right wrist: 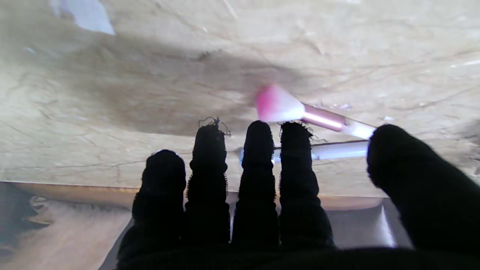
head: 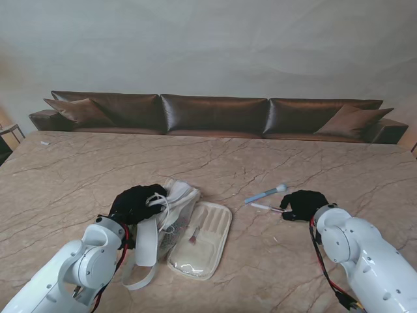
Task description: Pack the cosmetics bag
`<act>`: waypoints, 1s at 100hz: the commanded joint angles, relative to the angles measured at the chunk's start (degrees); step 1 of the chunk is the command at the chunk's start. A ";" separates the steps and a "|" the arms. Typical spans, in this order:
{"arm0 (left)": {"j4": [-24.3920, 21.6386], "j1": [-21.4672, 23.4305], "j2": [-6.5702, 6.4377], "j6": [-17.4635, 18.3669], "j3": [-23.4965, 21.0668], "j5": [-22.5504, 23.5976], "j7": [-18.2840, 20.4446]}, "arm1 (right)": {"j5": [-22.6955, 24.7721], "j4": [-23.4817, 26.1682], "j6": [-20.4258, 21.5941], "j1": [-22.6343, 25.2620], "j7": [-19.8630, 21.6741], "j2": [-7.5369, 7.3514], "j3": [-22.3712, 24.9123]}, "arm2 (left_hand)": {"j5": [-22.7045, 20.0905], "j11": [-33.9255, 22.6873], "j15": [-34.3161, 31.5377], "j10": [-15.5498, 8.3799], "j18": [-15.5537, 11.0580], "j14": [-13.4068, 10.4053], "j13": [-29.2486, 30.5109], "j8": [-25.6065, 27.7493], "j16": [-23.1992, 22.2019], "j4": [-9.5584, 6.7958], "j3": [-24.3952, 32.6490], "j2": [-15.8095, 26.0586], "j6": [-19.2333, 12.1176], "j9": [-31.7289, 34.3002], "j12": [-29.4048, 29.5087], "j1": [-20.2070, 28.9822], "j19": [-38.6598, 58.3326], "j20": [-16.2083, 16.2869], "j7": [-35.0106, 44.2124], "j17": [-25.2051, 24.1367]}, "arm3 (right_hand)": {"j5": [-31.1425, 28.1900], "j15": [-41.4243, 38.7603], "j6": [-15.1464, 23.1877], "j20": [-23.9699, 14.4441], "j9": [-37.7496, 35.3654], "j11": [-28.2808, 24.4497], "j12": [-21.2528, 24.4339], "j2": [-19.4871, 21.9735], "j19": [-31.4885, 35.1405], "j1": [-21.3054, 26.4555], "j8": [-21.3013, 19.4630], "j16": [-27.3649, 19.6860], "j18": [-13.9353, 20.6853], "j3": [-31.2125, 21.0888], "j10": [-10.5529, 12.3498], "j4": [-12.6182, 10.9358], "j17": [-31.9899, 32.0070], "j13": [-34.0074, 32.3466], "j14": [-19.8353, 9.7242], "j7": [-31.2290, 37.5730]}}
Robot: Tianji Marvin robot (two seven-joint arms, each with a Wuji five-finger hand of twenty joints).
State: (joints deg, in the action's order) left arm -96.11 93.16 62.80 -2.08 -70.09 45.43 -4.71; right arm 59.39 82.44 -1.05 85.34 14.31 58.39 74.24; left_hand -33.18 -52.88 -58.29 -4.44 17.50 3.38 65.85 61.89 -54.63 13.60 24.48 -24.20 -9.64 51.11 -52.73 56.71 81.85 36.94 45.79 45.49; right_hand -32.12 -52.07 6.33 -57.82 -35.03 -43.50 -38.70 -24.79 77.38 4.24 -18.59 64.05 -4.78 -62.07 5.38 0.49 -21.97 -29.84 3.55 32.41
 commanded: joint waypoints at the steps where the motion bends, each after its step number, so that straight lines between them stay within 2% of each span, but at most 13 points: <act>1: -0.19 0.41 0.21 -0.26 -0.14 -0.02 0.09 | 0.13 -0.30 -0.50 0.19 1.65 -0.28 0.08 | -6.31 -0.77 -0.79 -10.92 1.22 -1.12 -0.20 2.89 -0.25 -3.63 8.04 9.13 -7.29 0.54 -1.30 8.39 1.90 0.11 19.77 0.02 | 0.14 -0.84 1.08 -1.17 1.72 -1.59 -0.80 1.02 0.20 -2.71 -0.13 0.81 1.15 1.52 0.07 -0.81 0.34 1.23 -1.00 1.76; 17: -0.19 0.37 0.23 -0.30 0.06 0.01 0.02 | 0.38 -0.17 0.38 0.33 3.65 -0.58 0.12 | -6.27 -0.73 -0.76 -11.05 1.09 -1.23 -0.26 2.93 -0.26 -3.63 7.97 9.17 -7.38 0.44 -1.31 8.38 1.92 0.12 19.76 0.05 | -5.05 -0.24 2.88 -1.50 2.60 -0.59 -0.89 2.06 -0.04 -3.22 -3.98 0.79 1.44 3.94 -0.05 -2.49 0.60 2.09 -1.16 5.00; 32: -0.24 0.37 0.24 -0.40 0.30 -0.14 0.02 | -1.84 -0.53 3.21 0.56 3.21 -0.57 -0.06 | -6.30 -0.76 -0.80 -10.96 1.20 -1.11 -0.25 2.98 -0.29 -3.65 7.97 9.16 -7.37 0.47 -1.31 8.46 1.90 0.13 19.80 0.02 | -6.48 0.23 5.02 -1.69 1.88 -0.35 -0.80 1.68 -0.20 -2.63 -6.95 0.47 1.16 2.70 0.12 -3.20 0.69 1.93 -1.25 5.92; 44: -0.27 0.48 0.25 -0.43 0.43 -0.17 -0.01 | -3.26 -0.08 4.94 0.80 3.96 -0.64 -0.61 | -6.29 -0.74 -0.76 -11.00 1.11 -1.10 -0.31 2.98 -0.28 -3.64 7.94 9.17 -7.31 0.42 -1.30 8.48 1.85 0.12 19.78 0.01 | -11.33 -0.53 4.55 -2.57 -4.00 -1.30 -0.99 1.47 1.94 -2.59 -8.54 0.15 0.17 2.42 0.01 -3.01 -2.15 -2.93 -0.15 7.03; 56: -0.18 0.49 0.29 -0.41 0.56 -0.20 -0.26 | -4.21 0.43 6.20 0.93 4.35 -0.68 -1.42 | -6.25 -0.75 -0.74 -11.00 1.08 -1.16 -0.32 3.01 -0.28 -3.62 7.86 9.22 -7.39 0.39 -1.30 8.45 1.81 0.12 19.79 0.02 | -15.19 -1.41 4.34 -3.11 -8.14 -1.63 -1.14 1.86 4.59 -2.68 -9.08 0.04 -0.26 2.29 -0.57 -2.87 -4.73 -6.52 0.82 7.27; 74: -0.15 0.50 0.28 -0.29 0.70 -0.32 -0.19 | -9.13 -0.88 9.17 -0.32 4.55 -0.61 -3.88 | -6.26 -0.80 -1.05 -10.91 1.02 -1.17 -0.08 3.04 -0.44 -3.66 7.83 9.30 -7.41 0.45 -1.31 8.54 2.18 0.27 19.80 0.33 | -14.77 -2.07 5.25 -2.47 -9.80 -1.61 -1.45 3.22 5.11 -2.82 -8.51 0.23 -0.44 0.70 -0.43 -3.68 -4.64 -7.60 0.96 5.39; 84: -0.08 0.50 0.26 -0.20 0.74 -0.22 -0.18 | -11.29 -1.46 10.09 -1.11 4.70 -0.52 -4.97 | -6.22 -0.78 -1.07 -10.98 0.98 -1.23 -0.13 3.05 -0.46 -3.65 7.76 9.21 -7.45 0.41 -1.29 8.51 2.19 0.28 19.79 0.25 | -16.44 -2.47 5.99 -2.57 -11.39 -2.00 -1.61 3.47 5.94 -2.86 -8.66 0.28 -0.48 0.10 -0.35 -3.96 -5.19 -8.45 1.22 6.19; 90: -0.08 0.54 0.23 -0.12 0.69 -0.12 -0.14 | -11.76 -1.57 10.85 -1.23 3.69 -0.36 -5.05 | -6.13 -0.75 -1.04 -11.06 0.98 -1.24 -0.19 3.05 -0.46 -3.64 7.77 9.29 -7.52 0.37 -1.29 8.54 2.17 0.28 19.75 0.22 | -17.56 -2.86 6.94 -2.54 -12.94 -2.17 -1.59 2.58 6.84 -2.80 -8.19 0.16 -0.49 -0.04 -0.16 -3.48 -6.27 -9.77 1.33 6.92; 92: -0.08 0.54 0.22 -0.10 0.67 -0.08 -0.12 | -11.93 -1.54 11.07 -1.21 3.18 -0.27 -4.99 | -6.16 -0.77 -1.02 -11.04 0.98 -1.24 -0.20 3.05 -0.46 -3.64 7.75 9.29 -7.50 0.38 -1.29 8.53 2.17 0.29 19.76 0.22 | -17.82 -3.28 7.22 -1.91 -13.49 -2.15 -1.60 2.19 7.48 -2.70 -6.33 -0.13 -0.48 -0.60 -0.12 -1.66 -6.60 -10.32 1.37 8.30; 100: -0.08 0.55 0.19 -0.03 0.56 0.02 0.02 | -12.49 -0.92 11.64 -0.82 1.14 0.12 -4.41 | -6.20 -0.75 -0.99 -11.04 1.04 -1.14 -0.18 3.04 -0.46 -3.63 7.69 9.24 -7.52 0.45 -1.26 8.46 2.11 0.28 19.74 0.14 | -19.11 -4.32 8.01 -1.43 -15.59 -2.56 -1.44 1.42 8.41 -2.34 -4.69 -0.17 -0.82 -0.45 -0.26 0.12 -7.50 -12.18 1.70 10.25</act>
State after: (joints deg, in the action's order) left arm -96.14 93.16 62.80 -2.18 -69.52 45.41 -4.99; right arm 47.17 80.78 10.20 83.71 16.69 57.78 69.49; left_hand -33.18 -52.85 -58.66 -4.44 17.50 3.38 65.78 61.89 -54.64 13.60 24.48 -24.20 -9.68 51.11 -52.76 56.71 81.85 36.94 45.83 45.41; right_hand -49.02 -54.96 12.67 -59.62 -48.90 -43.98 -39.54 -22.34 83.51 3.21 -24.66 64.04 -5.13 -61.73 4.83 -0.79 -28.69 -40.56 3.25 41.40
